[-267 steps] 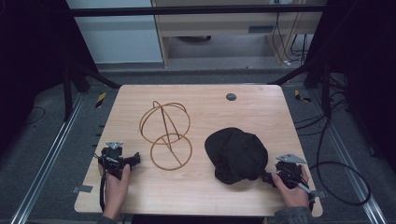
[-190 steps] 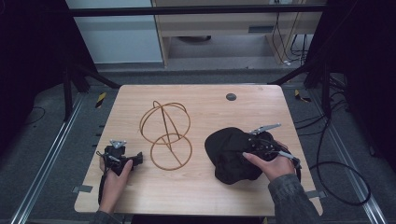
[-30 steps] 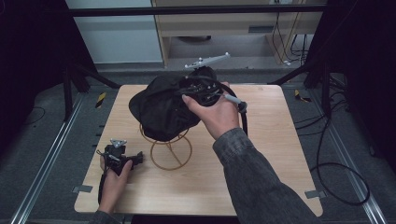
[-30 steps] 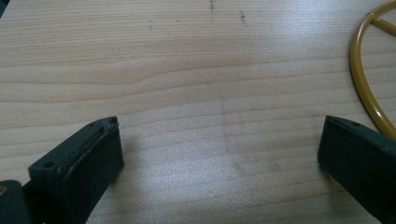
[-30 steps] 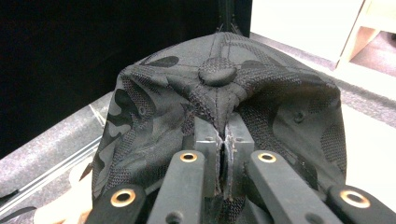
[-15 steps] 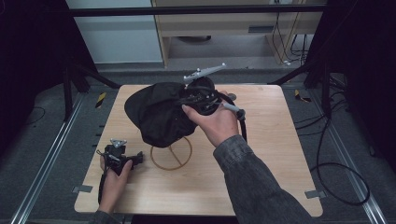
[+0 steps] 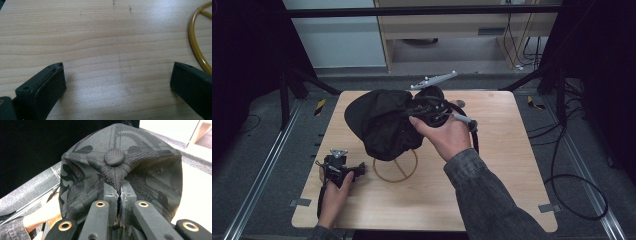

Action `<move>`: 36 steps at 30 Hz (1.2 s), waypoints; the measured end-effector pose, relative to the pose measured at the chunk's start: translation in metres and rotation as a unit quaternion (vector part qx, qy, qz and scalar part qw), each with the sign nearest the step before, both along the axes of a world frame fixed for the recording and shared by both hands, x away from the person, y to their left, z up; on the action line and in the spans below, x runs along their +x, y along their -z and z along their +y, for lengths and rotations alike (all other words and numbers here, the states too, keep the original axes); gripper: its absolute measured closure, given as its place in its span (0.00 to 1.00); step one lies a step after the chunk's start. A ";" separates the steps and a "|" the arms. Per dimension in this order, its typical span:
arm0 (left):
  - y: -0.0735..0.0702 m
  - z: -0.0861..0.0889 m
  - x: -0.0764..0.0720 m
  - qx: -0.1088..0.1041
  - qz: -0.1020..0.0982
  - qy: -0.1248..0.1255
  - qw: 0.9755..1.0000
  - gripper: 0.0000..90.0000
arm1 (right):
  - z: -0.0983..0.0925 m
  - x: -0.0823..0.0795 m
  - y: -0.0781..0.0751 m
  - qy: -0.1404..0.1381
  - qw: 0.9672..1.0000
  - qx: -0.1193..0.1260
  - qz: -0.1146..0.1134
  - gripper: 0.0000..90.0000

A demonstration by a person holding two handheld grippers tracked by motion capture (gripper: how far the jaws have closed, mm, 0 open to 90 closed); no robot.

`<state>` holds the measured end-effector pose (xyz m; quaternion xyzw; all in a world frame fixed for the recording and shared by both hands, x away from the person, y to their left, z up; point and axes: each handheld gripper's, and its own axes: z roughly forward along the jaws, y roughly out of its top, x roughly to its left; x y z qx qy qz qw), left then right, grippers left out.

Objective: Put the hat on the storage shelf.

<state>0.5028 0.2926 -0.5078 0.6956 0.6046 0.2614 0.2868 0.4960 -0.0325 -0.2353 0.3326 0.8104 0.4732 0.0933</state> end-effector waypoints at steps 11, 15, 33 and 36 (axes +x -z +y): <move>0.000 0.000 0.000 0.000 0.000 0.000 1.000 0.00 | 0.010 0.001 0.014 -0.001 1.000 -0.027 0.003 0.96; 0.000 0.000 0.000 0.000 0.000 -0.001 1.000 0.00 | 0.015 0.004 0.018 0.002 0.999 -0.034 0.003 0.96; 0.000 -0.001 0.000 -0.003 -0.001 -0.002 1.000 0.00 | 0.025 0.019 0.032 0.009 0.998 -0.052 0.016 0.95; 0.000 0.000 0.000 -0.002 0.000 -0.001 1.000 0.00 | 0.027 0.020 0.030 0.008 0.998 -0.054 0.015 0.95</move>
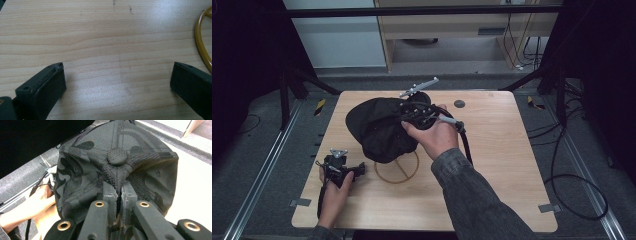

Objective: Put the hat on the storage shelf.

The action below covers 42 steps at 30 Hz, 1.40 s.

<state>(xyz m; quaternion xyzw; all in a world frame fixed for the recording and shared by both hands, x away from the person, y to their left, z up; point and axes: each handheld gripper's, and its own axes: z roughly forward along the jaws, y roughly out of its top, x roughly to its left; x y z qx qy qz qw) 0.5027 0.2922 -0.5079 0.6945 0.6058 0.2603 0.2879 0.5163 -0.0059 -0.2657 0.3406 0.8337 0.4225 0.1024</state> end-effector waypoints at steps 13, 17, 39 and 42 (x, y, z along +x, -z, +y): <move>0.000 0.000 0.000 0.000 -0.001 -0.002 1.000 0.00 | 0.000 0.003 0.000 -0.002 1.000 0.003 0.003 0.90; 0.000 0.000 0.000 -0.001 -0.001 -0.002 1.000 0.00 | -0.001 0.004 0.000 0.000 1.000 0.004 0.001 0.87; 0.000 0.000 0.000 0.000 -0.001 -0.002 1.000 0.00 | -0.003 0.010 -0.001 0.002 0.999 0.035 0.020 0.76; 0.000 0.000 0.000 0.000 -0.001 -0.002 1.000 0.00 | -0.003 0.009 -0.001 0.002 0.999 0.035 0.019 0.74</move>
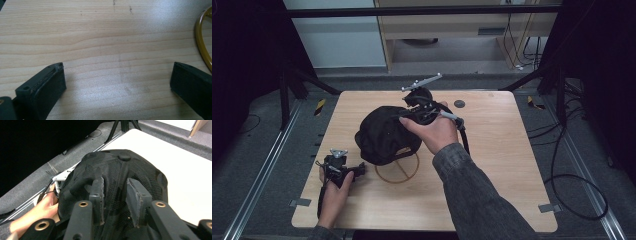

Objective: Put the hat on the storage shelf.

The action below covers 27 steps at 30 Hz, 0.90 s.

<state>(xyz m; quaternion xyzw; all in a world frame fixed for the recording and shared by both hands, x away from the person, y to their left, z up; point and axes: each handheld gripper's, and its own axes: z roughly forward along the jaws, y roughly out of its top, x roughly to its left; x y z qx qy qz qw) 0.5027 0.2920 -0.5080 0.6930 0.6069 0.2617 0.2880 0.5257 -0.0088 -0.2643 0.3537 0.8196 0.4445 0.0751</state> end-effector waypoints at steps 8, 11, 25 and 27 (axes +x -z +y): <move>0.000 0.000 0.000 0.000 0.000 0.000 1.000 0.00 | -0.003 -0.005 -0.003 -0.003 1.000 0.000 -0.005 0.73; 0.000 0.000 0.000 0.000 0.000 0.000 1.000 0.00 | -0.005 -0.007 -0.005 -0.002 1.000 0.002 -0.007 0.73; 0.000 0.000 0.000 0.000 0.000 0.000 1.000 0.00 | -0.016 -0.017 -0.013 0.007 0.999 0.006 -0.036 0.60; 0.000 0.000 0.000 0.000 0.000 0.000 1.000 0.00 | -0.019 -0.018 -0.013 0.009 0.999 0.005 -0.037 0.56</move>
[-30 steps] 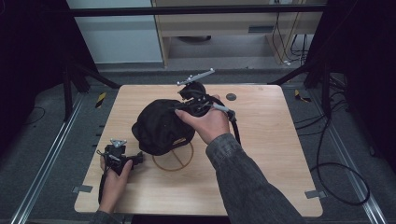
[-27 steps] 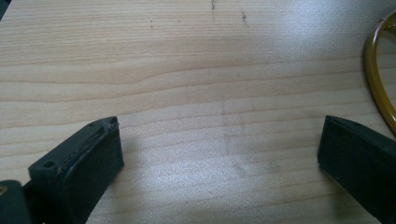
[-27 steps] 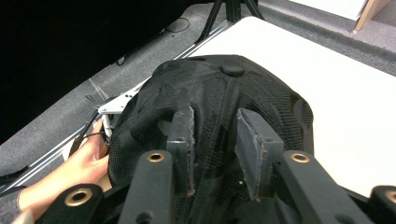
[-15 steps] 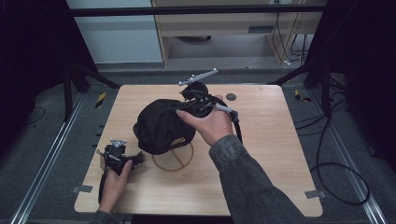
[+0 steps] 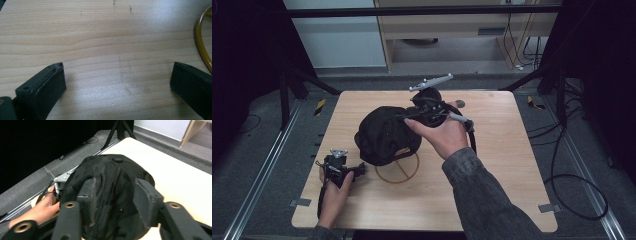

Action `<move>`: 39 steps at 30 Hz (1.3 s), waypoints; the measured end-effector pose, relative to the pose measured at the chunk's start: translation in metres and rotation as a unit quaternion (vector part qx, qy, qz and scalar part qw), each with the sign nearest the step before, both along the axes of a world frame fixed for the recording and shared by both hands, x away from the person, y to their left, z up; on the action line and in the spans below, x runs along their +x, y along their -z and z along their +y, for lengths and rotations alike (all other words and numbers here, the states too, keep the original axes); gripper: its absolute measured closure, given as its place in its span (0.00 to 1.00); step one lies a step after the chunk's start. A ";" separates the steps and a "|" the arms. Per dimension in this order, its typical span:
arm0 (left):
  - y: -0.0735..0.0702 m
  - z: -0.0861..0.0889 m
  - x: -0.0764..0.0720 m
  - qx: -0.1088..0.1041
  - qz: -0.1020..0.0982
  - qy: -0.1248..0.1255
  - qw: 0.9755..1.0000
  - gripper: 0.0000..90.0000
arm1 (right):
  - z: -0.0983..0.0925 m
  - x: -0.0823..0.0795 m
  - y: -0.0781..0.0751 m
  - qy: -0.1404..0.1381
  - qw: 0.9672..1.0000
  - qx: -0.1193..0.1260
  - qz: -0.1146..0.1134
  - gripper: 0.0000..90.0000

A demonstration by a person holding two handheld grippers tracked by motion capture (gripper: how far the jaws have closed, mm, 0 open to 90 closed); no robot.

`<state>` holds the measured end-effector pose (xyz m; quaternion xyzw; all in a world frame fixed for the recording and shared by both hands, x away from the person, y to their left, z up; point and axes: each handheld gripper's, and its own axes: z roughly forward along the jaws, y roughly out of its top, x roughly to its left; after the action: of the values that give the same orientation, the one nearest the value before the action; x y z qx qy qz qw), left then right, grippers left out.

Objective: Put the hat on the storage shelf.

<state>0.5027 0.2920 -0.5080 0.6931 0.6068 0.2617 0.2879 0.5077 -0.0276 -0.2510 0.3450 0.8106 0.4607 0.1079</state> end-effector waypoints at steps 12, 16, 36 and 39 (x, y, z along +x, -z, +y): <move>0.000 0.000 0.000 0.000 0.000 0.000 1.000 0.00 | -0.023 -0.008 -0.005 0.030 0.999 -0.002 -0.026 0.34; 0.000 0.000 0.000 0.000 0.000 0.000 1.000 0.00 | -0.032 -0.007 -0.003 0.047 0.998 -0.002 -0.028 0.27; 0.000 -0.001 0.000 -0.001 -0.001 -0.004 1.000 0.00 | -0.085 -0.011 0.015 0.098 0.994 0.003 -0.041 0.10; 0.000 -0.001 0.000 -0.001 -0.001 -0.004 1.000 0.00 | -0.093 -0.012 0.020 0.109 0.993 0.002 -0.039 0.15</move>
<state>0.5025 0.2915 -0.5081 0.6903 0.6095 0.2629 0.2879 0.4961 -0.1210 -0.2707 0.4133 0.7625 0.4611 0.1878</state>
